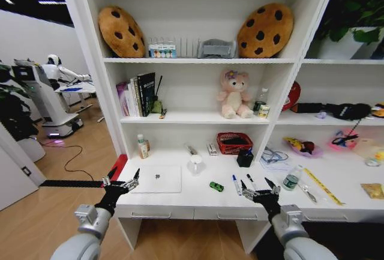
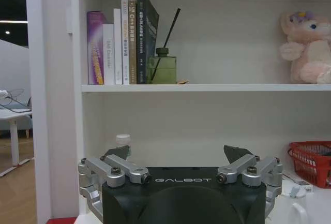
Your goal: Organize the objects on the table.
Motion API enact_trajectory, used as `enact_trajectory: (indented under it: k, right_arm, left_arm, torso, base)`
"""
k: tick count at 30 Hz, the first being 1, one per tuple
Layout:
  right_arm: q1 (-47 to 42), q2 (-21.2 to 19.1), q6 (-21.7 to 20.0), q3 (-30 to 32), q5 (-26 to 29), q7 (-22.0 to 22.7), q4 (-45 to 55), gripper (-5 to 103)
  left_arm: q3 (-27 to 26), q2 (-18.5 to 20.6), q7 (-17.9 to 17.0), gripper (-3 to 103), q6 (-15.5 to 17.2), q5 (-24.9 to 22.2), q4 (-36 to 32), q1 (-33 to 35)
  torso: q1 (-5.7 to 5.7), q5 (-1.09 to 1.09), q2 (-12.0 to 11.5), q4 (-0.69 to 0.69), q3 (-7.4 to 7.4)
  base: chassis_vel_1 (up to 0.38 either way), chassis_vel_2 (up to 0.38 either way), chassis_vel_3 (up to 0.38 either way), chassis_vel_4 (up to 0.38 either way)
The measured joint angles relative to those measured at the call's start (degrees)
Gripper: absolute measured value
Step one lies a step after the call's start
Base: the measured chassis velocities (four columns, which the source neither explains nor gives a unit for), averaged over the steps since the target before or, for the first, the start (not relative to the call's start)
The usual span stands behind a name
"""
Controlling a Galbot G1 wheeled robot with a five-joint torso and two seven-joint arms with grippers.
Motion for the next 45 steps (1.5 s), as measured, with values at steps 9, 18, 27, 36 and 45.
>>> enact_trajectory:
  k: [9,18,27,36,45]
  right_arm:
    - [-0.37,0.76,0.16,-0.12,-0.48,0.05,0.37,100]
    - [1.34,-3.31,0.03,-1.21,0.81,-1.97,-0.6,100]
    - [5.49,-16.01,-0.95,-0.86,10.2,-12.56,-2.92,100]
    - [20.31,-29.44,-4.04,-14.95,19.59,-26.34,-14.71,100]
    - [40.78,-26.39,-3.64,-33.73,16.99,-33.6,-27.31,100]
  left_arm:
    - [0.01,0.0,0.01,100,0.01,0.0,0.0,0.0]
    - [0.01,-0.01,0.03,100,0.01,-0.01,0.01,0.0]
    - [0.0,0.0,0.02,100,0.01,-0.01,0.01,0.0]
    - [-0.01,0.0,0.02,100,0.0,-0.01,0.01,0.0]
    - [0.01,0.0,0.03,100,0.0,-0.01,0.01,-0.01]
  torso:
    - [-0.01,0.01,0.0,0.01,-0.01]
    - [0.01,0.07,0.0,0.0,0.0]
    - [0.0,0.0,0.0,0.03,0.0]
    - [0.0,0.04,0.0,0.01,0.0]
    - [0.01,0.02,-0.01,0.02,0.0]
  base:
    - [-0.243,-0.239,0.232,0.239]
    - [-0.238,-0.23,0.235,0.228]
    - [-0.009,0.005,0.017,0.018]
    - [0.016,0.011,-0.014,-0.018]
    - [0.0,0.0,0.0,0.0]
